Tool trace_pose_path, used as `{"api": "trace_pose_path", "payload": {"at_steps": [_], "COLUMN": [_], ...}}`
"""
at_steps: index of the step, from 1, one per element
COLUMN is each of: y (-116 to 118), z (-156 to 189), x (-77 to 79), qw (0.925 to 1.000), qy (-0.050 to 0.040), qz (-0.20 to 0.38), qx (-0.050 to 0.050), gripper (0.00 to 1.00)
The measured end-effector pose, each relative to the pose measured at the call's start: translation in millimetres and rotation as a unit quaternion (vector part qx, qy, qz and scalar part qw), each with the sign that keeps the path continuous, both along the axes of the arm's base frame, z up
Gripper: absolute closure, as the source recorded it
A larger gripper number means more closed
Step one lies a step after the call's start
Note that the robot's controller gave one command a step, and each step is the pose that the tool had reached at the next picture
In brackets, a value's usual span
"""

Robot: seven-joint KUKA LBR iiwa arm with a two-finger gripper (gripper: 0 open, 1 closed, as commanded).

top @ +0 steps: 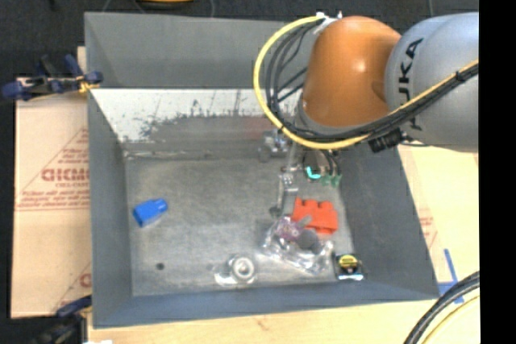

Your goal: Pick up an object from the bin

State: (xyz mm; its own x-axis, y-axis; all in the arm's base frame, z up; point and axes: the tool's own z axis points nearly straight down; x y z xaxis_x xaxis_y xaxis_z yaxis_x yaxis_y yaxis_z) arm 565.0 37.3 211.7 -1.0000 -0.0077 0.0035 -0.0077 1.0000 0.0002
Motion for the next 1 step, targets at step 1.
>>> {"api": "trace_pose_path", "payload": {"at_steps": [1], "y": [65.4], "z": [66.2], "x": [-29.8], "qw": [0.9912], "qy": [-0.0063], "qz": [0.132], "qx": [0.001], "gripper": [0.0]}}
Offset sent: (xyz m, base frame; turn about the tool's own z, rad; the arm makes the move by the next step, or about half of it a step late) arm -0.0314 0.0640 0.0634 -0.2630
